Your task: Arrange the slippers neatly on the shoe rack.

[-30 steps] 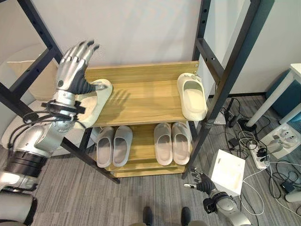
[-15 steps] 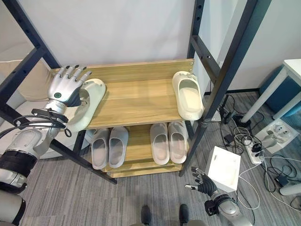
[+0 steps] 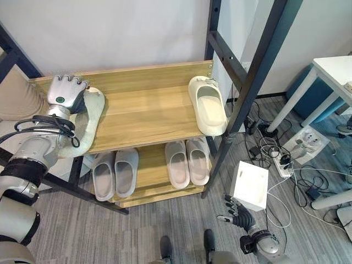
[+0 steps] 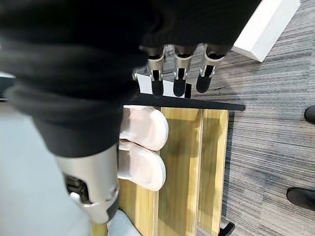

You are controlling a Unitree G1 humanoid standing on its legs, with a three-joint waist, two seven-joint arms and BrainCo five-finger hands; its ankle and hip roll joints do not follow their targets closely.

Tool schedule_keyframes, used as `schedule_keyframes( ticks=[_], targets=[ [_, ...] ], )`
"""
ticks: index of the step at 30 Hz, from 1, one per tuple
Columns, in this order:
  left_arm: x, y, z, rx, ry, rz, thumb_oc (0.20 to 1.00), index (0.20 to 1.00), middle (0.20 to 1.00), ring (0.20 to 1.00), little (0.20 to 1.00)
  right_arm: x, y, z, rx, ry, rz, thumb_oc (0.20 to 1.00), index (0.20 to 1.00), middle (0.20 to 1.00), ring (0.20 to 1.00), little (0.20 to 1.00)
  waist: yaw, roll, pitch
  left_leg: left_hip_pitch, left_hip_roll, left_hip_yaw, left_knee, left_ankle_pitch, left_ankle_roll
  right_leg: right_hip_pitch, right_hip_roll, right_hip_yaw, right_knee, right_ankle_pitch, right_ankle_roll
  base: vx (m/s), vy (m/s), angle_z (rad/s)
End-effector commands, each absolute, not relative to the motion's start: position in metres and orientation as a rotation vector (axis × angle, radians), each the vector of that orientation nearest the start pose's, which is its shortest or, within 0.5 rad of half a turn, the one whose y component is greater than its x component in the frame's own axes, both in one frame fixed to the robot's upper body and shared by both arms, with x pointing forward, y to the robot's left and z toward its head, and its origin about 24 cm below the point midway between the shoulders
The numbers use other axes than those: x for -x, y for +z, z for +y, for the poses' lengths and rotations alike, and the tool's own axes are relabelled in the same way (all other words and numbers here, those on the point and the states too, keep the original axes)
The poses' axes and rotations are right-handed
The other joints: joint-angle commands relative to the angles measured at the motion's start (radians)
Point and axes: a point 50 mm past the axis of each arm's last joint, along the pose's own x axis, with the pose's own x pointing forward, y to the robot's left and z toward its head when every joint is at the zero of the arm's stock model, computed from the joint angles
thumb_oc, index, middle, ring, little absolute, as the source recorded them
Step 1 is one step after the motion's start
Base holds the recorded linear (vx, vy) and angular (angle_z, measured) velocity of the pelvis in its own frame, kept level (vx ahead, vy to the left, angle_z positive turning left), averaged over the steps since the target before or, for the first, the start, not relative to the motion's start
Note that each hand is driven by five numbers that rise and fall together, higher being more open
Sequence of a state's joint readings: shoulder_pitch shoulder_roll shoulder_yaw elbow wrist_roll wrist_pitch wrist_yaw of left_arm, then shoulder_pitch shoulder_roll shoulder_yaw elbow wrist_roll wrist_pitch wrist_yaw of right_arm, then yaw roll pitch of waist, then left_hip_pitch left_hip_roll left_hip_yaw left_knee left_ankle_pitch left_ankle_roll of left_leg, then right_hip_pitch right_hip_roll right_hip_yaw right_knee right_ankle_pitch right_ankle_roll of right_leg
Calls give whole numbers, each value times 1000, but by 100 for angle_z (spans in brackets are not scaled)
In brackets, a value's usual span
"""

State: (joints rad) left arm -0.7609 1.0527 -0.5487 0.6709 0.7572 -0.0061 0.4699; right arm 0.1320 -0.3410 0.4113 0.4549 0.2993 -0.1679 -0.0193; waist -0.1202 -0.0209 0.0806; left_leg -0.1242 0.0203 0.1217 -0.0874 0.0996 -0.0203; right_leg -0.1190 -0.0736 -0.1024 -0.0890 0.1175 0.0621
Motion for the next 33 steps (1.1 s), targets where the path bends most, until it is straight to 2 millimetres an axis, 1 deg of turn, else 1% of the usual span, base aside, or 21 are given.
schedule_keyframes(
  ticks=[1,2,4,5,11,13,14,17,21,26,29,32,33],
  targets=[
    [-347,256,320,-1860,566,-403,200,200,200,200,200,-199,-54,-165,46,199,352,1000,1000,1000,1000,1000,6,8,48,126,-14,9,0,-221,20,103,-5,-23,2,-184,75,0,0,0],
    [-349,256,313,-1851,557,-433,200,200,200,200,200,-199,-54,-164,45,202,351,1000,1000,1000,1000,1000,7,8,47,128,-15,8,0,-223,20,105,-5,-23,2,-185,76,0,0,0],
    [-352,255,293,-1828,513,-519,200,200,200,200,200,-198,-54,-162,45,210,354,1000,1000,1000,1000,1000,6,11,46,139,-16,7,0,-227,21,119,-7,-25,2,-190,74,4,-6,2],
    [-352,256,288,-1821,507,-542,200,200,200,200,200,-198,-55,-161,44,209,354,1000,1000,1000,1000,1000,6,12,47,142,-16,5,0,-227,21,123,-7,-26,2,-192,73,-6,-20,7],
    [-356,261,240,-1807,433,-738,200,200,200,200,200,-198,-55,-161,40,203,358,1000,1000,1000,1000,1000,-1,19,50,157,-16,0,0,-232,21,139,-7,-30,2,-199,71,-11,-19,1],
    [-358,262,229,-1815,415,-766,200,200,200,200,200,-197,-55,-163,45,197,364,1000,1000,1000,1000,1000,-5,21,50,159,-16,1,0,-233,20,140,-7,-28,2,-200,71,-21,-43,-3],
    [-362,264,216,-1823,394,-797,200,200,200,200,200,-197,-55,-165,49,197,365,1000,1000,1000,1000,1000,-14,23,49,161,-15,4,0,-234,19,140,-5,-24,2,-201,71,-18,-55,-3],
    [-367,267,207,-1831,382,-809,200,200,200,200,200,-195,-55,-169,54,186,370,1000,1000,1000,1000,1000,-27,25,49,162,-13,10,0,-233,19,138,-4,-17,2,-199,71,-10,-48,-2],
    [-378,269,200,-1843,376,-773,200,200,200,200,200,-195,-53,-175,55,177,366,1000,1000,1000,1000,1000,-48,28,48,159,-9,24,0,-231,17,128,1,-1,2,-196,70,-5,-49,-7],
    [-386,271,190,-1869,388,-780,200,200,200,200,200,-194,-50,-177,57,176,358,1000,1000,1000,1000,1000,-67,32,45,153,-7,34,0,-231,16,117,3,10,2,-194,70,5,-25,-14],
    [-389,271,189,-1884,401,-769,200,200,200,200,200,-192,-51,-178,55,176,361,1000,1000,1000,1000,1000,-73,32,43,152,-6,38,0,-231,16,113,4,15,2,-193,70,7,-8,-1],
    [-397,274,194,-1930,438,-713,200,200,200,200,200,-190,-50,-178,56,183,358,1000,1000,1000,1000,1000,-89,33,40,149,-5,47,0,-231,16,104,6,25,2,-189,72,16,-14,-13],
    [-397,274,193,-1930,438,-714,200,200,200,200,200,-190,-50,-178,56,183,358,1000,1000,1000,1000,1000,-88,33,40,148,-5,48,0,-231,16,103,6,26,2,-188,72,6,-8,-14]
  ],
)
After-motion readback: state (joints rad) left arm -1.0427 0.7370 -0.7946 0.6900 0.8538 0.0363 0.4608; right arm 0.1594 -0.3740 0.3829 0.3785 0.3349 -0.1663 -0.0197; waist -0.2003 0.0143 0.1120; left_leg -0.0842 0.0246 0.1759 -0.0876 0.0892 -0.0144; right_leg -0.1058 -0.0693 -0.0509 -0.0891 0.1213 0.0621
